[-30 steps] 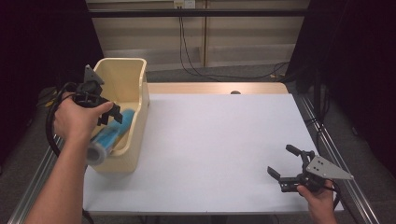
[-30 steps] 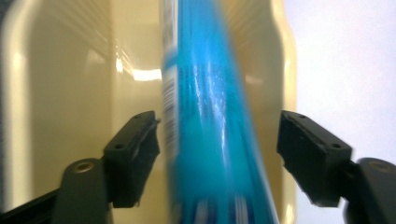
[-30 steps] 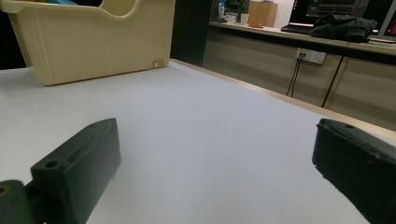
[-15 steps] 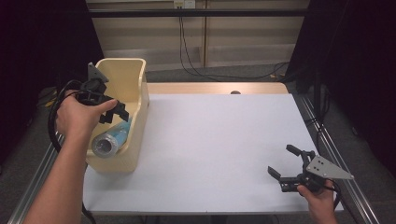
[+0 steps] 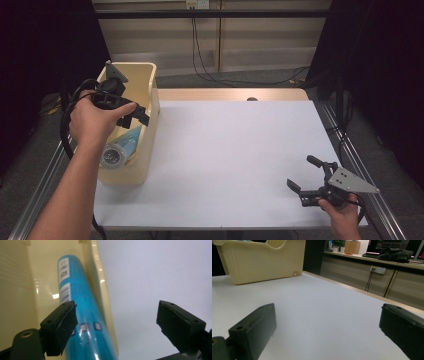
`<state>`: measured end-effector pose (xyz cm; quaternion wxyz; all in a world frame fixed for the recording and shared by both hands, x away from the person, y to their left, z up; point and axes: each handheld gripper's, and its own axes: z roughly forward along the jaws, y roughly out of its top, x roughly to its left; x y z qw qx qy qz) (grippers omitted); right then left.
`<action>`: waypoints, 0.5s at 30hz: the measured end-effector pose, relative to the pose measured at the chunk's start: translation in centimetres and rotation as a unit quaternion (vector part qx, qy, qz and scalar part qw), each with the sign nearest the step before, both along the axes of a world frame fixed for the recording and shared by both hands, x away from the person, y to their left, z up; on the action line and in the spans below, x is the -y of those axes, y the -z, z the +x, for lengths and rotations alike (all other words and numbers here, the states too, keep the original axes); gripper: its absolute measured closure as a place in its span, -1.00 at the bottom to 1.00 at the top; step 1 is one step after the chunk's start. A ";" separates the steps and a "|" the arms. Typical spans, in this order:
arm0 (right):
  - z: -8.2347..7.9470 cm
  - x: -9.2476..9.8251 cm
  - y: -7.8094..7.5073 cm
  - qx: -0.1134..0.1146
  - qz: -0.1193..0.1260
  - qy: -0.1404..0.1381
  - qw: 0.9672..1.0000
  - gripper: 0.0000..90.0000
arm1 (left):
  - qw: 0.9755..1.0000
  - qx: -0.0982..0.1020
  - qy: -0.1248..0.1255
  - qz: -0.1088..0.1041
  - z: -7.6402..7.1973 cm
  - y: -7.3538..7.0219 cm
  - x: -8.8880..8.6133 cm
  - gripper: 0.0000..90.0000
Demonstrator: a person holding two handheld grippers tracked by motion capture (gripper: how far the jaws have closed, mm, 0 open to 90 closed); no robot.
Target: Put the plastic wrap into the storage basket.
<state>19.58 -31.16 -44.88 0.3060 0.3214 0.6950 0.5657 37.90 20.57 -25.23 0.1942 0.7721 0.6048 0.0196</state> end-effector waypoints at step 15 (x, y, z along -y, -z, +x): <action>-0.1 -0.1 -0.1 0.002 0.000 0.000 1.000 -0.99 | 0.998 0.014 0.054 -0.007 -0.9 -0.2 3.4 -0.72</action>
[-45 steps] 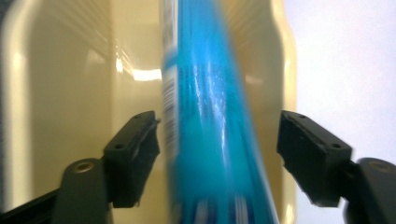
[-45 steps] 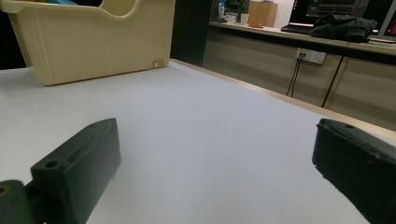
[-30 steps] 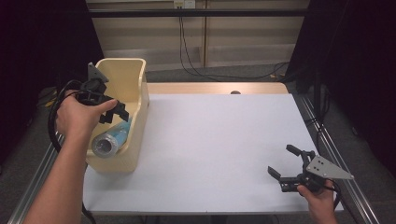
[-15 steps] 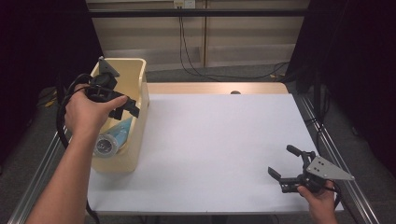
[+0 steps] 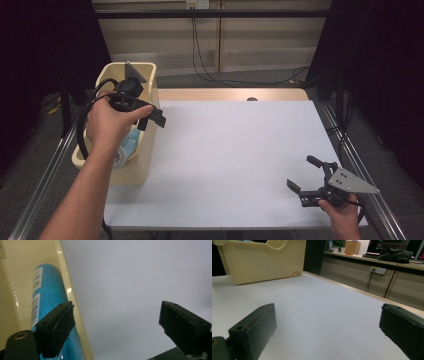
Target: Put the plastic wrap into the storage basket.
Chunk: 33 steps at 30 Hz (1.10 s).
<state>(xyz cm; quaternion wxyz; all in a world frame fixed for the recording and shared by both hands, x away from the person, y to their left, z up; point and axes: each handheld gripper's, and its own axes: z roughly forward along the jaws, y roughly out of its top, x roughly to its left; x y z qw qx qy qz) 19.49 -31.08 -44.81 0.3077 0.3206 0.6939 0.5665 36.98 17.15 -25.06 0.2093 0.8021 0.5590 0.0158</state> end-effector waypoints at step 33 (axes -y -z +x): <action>-0.1 0.1 0.0 -0.001 -0.004 -0.004 1.000 -0.99 | 0.996 0.018 0.081 -0.011 -1.3 2.1 5.9 -0.80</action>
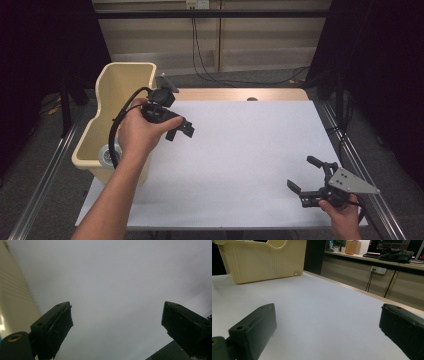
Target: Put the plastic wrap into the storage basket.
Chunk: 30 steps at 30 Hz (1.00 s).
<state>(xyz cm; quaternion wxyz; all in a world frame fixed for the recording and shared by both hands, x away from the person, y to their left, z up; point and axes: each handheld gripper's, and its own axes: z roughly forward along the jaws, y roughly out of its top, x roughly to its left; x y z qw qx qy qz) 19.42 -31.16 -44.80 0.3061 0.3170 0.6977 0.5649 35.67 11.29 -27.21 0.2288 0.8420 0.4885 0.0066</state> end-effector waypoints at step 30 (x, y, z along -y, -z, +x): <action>0.0 -0.1 0.0 0.001 -0.002 -0.001 1.000 -0.99 | 0.998 -0.011 0.058 0.010 -1.2 5.5 2.5 -0.93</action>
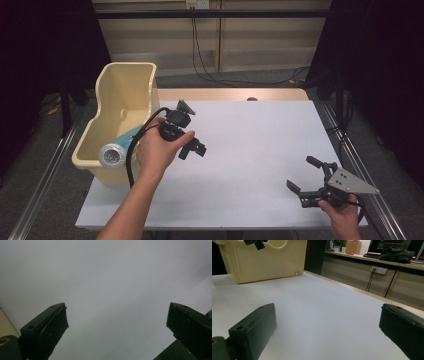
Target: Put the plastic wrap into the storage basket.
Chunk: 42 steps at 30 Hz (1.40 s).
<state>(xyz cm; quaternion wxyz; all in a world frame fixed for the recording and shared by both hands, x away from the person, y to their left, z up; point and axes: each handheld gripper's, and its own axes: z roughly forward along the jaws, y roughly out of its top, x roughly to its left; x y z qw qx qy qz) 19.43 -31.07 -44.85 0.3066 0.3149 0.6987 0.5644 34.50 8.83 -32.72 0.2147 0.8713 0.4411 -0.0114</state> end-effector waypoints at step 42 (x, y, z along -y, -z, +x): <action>0.0 0.1 -0.1 0.000 0.000 0.002 1.000 -0.98 | 0.999 -0.003 0.025 0.023 -1.8 8.8 0.0 -0.90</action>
